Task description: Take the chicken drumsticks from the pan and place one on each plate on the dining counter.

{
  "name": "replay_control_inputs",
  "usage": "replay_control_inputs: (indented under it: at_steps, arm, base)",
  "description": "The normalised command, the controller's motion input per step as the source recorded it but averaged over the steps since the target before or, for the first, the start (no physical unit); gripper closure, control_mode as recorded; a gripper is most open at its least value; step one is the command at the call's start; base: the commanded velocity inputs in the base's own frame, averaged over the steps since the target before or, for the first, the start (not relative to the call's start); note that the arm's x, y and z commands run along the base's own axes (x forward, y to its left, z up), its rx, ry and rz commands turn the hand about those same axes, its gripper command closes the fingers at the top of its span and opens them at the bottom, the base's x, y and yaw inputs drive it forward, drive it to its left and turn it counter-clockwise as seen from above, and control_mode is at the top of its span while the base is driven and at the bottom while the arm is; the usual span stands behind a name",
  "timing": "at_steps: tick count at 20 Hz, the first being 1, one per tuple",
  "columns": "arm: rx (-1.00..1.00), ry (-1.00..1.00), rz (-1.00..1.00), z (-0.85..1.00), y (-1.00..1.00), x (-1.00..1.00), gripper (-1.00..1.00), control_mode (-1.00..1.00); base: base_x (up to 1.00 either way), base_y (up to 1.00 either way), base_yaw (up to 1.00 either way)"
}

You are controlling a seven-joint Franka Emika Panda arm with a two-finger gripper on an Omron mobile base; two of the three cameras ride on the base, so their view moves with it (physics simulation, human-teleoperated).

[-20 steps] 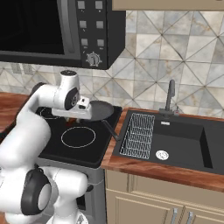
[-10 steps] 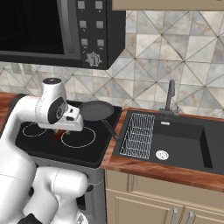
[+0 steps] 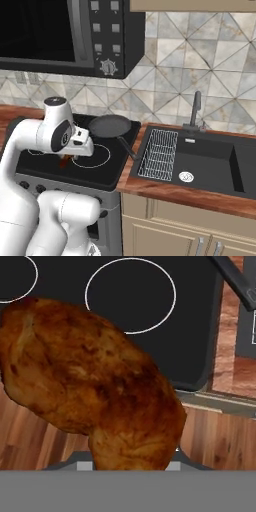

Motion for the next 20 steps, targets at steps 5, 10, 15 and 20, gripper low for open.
replay_control_inputs:
  at_steps: [5,10,15,20]
  arm:
    - [0.0,0.0,0.0,0.0,0.0,0.0,1.0,1.0]
    - [0.0,0.0,0.0,0.0,0.0,0.0,1.0,1.0]
    - [0.0,0.0,0.0,0.0,0.0,0.0,1.0,1.0]
    - [0.0,0.0,0.0,0.0,0.0,0.0,1.0,1.0]
  base:
    - [-0.85,0.06,0.54]
    - [-0.29,0.0,1.0]
    - [-0.07,0.0,1.0]
    - [-0.06,0.0,1.0]
